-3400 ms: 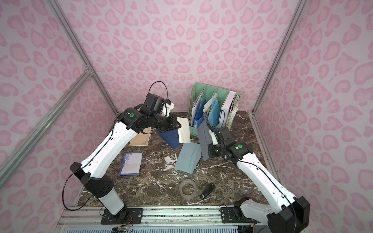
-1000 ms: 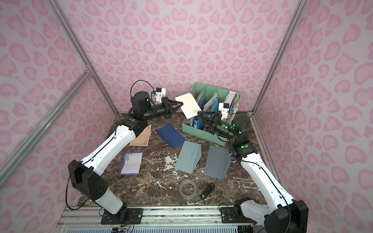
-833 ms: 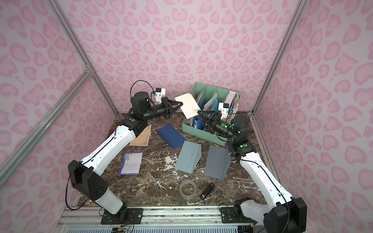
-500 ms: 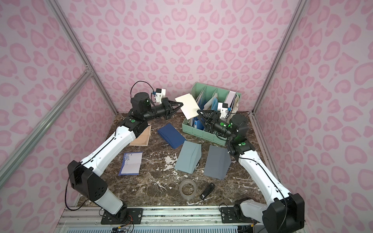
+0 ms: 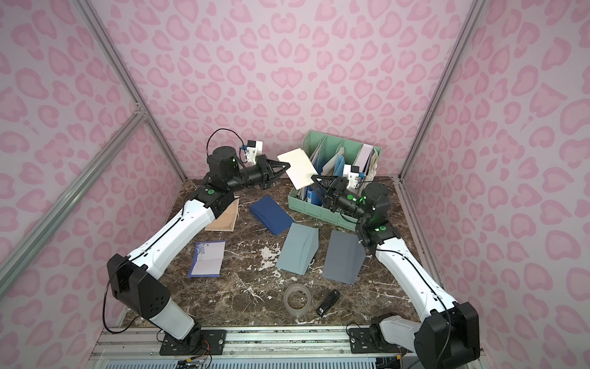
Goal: Take the letter paper out of the envelope
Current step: Unfold the letter paper.
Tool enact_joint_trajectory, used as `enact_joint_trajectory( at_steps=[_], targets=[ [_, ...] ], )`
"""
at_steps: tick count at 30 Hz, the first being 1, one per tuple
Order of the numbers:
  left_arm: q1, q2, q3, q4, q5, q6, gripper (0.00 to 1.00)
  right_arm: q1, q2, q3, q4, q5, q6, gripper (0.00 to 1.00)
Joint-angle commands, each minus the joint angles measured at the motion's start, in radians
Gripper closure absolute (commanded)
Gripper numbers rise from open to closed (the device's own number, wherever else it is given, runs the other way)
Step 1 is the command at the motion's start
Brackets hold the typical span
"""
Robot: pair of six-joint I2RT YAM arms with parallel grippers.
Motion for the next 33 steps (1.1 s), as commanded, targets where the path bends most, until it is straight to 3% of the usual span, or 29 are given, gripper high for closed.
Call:
enact_joint_trajectory(
  at_steps=[1,18,33],
  targets=[
    [-0.002,0.0,0.002,0.037,0.008,-0.006,1.0,-0.001,0.001,-0.005,0.057,0.008,0.017,0.53],
    [-0.037,0.005,-0.013,0.043,-0.001,-0.013,1.0,-0.018,-0.001,-0.019,0.072,0.011,0.019,0.57],
    [-0.079,0.019,-0.012,0.051,-0.006,-0.036,1.0,-0.005,0.041,0.073,-0.089,0.006,-0.154,0.66]
  ],
)
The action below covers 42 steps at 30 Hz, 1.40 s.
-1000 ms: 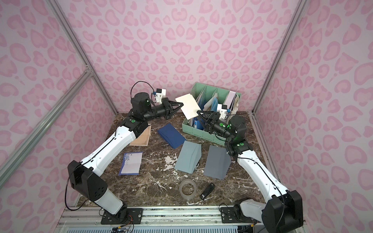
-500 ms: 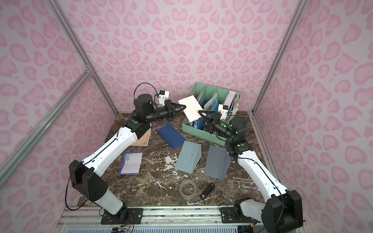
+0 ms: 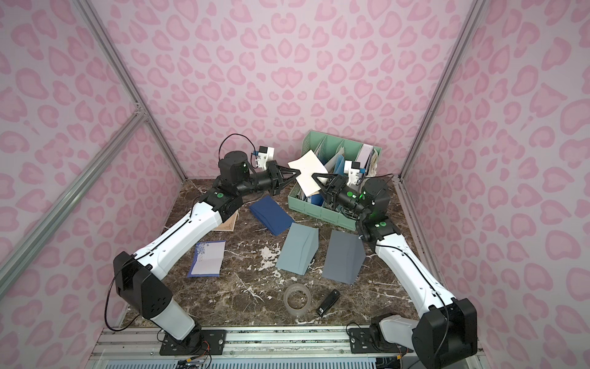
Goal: Take the letter paper out of the envelope
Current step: Unfold the letter paper.
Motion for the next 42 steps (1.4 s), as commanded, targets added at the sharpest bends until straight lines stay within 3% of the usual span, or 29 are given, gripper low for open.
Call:
enact_joint_trajectory(
  at_steps=[1,3,5,7,9,11,14,16,19,20,24,27,35,42],
  targets=[
    [-0.002,0.003,0.002,0.032,0.001,0.003,1.0,0.009,0.01,0.019,-0.025,-0.001,-0.058,0.67],
    [-0.002,0.001,0.002,0.026,0.001,0.005,1.0,0.018,0.019,0.036,-0.053,0.001,-0.085,0.73],
    [-0.002,-0.001,0.002,0.014,0.001,0.007,0.97,0.026,0.02,0.068,-0.121,0.019,-0.143,0.87],
    [-0.001,-0.007,0.008,-0.018,-0.004,0.014,0.79,0.038,0.02,0.129,-0.25,0.056,-0.255,1.0],
    [0.009,-0.018,0.02,-0.089,-0.012,0.026,0.58,0.053,0.023,0.22,-0.417,0.109,-0.437,1.0],
    [0.03,-0.036,0.028,-0.16,-0.023,0.032,0.44,0.074,0.022,0.29,-0.561,0.183,-0.624,1.0],
    [0.075,-0.073,0.036,-0.296,-0.034,0.032,0.36,0.127,0.004,0.369,-0.704,0.327,-0.925,1.0],
    [0.103,-0.099,0.036,-0.38,-0.044,0.022,0.21,0.185,-0.016,0.365,-0.751,0.441,-1.116,1.0],
    [0.137,-0.128,0.016,-0.423,-0.018,-0.012,0.13,0.298,-0.088,0.245,-0.697,0.625,-1.4,1.0],
    [0.145,-0.133,0.016,-0.446,-0.006,-0.023,0.03,0.341,-0.122,0.189,-0.648,0.68,-1.492,1.0],
    [0.174,-0.143,-0.01,-0.462,0.076,-0.08,0.01,0.477,-0.274,-0.046,-0.386,0.834,-1.853,1.0],
    [0.189,-0.125,0.003,-0.522,0.153,-0.085,0.01,0.543,-0.309,-0.109,-0.318,0.871,-2.04,1.0],
    [0.14,-0.071,0.032,-0.588,0.304,-0.005,0.04,0.639,-0.269,-0.099,-0.345,0.9,-2.255,1.0],
    [0.122,-0.065,0.0,-0.579,0.315,-0.002,0.14,0.649,-0.247,-0.076,-0.343,0.894,-2.289,1.0]
  ],
)
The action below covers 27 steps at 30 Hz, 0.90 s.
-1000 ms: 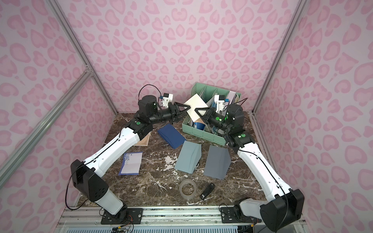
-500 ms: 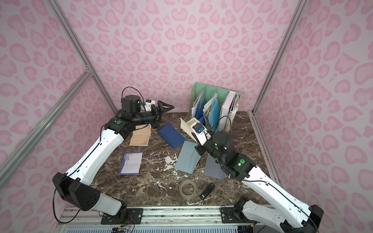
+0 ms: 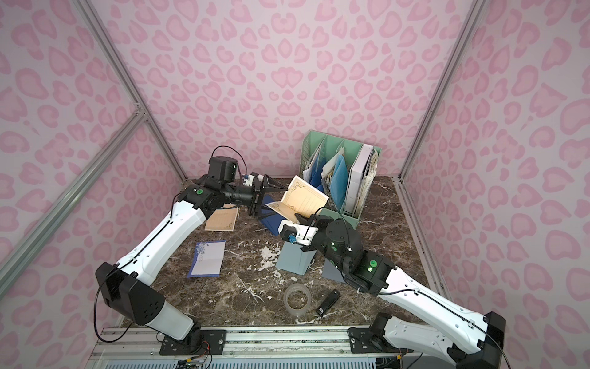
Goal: Take the letter paper out of the envelope
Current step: Unfold the letter paper.
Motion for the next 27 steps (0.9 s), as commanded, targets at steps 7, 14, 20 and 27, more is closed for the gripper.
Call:
enact_joint_trajectory(
  at_steps=[7,14,20,27],
  targets=[
    [-0.023,0.036,-0.003,0.078,0.037,-0.002,0.29,0.01,0.013,0.028,0.059,-0.015,-0.02,1.0],
    [-0.047,0.051,-0.02,0.17,0.068,-0.061,0.61,0.011,0.003,-0.007,0.082,0.004,-0.015,1.0],
    [-0.051,0.047,-0.033,0.213,0.081,-0.093,0.88,0.009,0.002,-0.03,0.106,0.027,-0.019,1.0],
    [-0.048,0.053,-0.016,0.241,0.073,-0.11,1.0,0.022,0.004,-0.008,0.074,0.018,0.014,1.0]
  ],
)
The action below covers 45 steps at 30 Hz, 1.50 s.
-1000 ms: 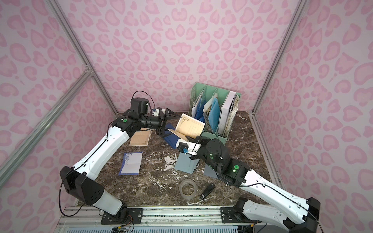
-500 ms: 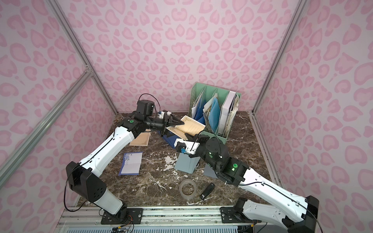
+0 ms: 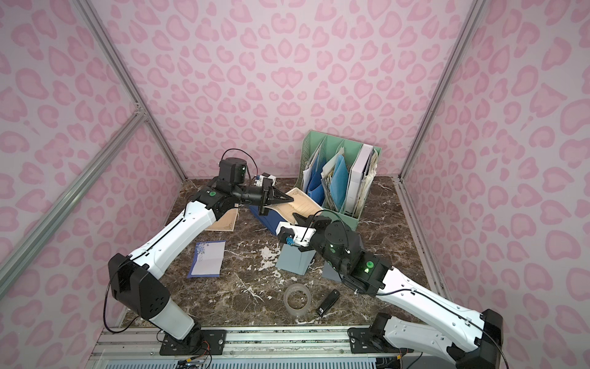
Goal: Take the letter paper out of the envelope
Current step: Unfold the letter paper, then place the letter paper at the center of the board.
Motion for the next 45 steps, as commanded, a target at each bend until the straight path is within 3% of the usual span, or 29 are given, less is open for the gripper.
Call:
enact_joint_trajectory(
  at_steps=[1,2,4,7,12,14,17,21,27,30,37,45],
  targets=[
    [0.003,0.005,0.019,0.045,0.005,-0.012,1.0,0.017,-0.001,0.022,-0.012,0.007,0.045,1.0],
    [0.005,0.006,0.024,0.048,-0.004,-0.01,1.0,0.028,-0.004,0.024,-0.027,0.007,0.056,1.0],
    [0.009,0.008,0.032,0.068,-0.016,-0.018,1.0,0.05,-0.011,0.016,-0.049,0.006,0.078,0.85],
    [0.016,0.011,0.03,0.118,-0.023,-0.038,1.0,0.086,-0.021,-0.011,-0.07,0.03,0.119,0.78],
    [0.036,-0.002,0.029,0.136,-0.029,-0.003,1.0,0.09,-0.035,-0.024,-0.104,0.016,0.265,0.47],
    [0.05,-0.027,0.029,0.047,-0.067,0.109,1.0,0.088,-0.034,-0.007,-0.142,-0.018,0.354,0.35],
    [0.072,-0.088,-0.021,-0.137,-0.188,0.35,1.0,0.073,-0.042,-0.005,-0.193,-0.099,0.497,0.28],
    [0.115,-0.248,-0.278,-0.155,-0.386,0.509,1.0,0.024,-0.087,-0.028,-0.217,-0.203,0.65,0.26],
    [0.137,-0.511,-0.659,-0.093,-0.66,0.568,1.0,-0.1,-0.162,-0.079,-0.176,-0.321,0.797,0.24],
    [0.149,-0.602,-0.805,-0.017,-0.733,0.561,1.0,-0.163,-0.158,-0.094,-0.166,-0.38,0.849,0.24],
    [0.176,-0.572,-0.997,0.204,-0.712,0.603,1.0,-0.181,-0.129,-0.094,-0.145,-0.419,0.869,0.25],
    [0.208,-0.39,-1.003,0.411,-0.569,0.647,1.0,-0.189,-0.061,-0.089,-0.161,-0.48,0.956,0.26]
  ],
)
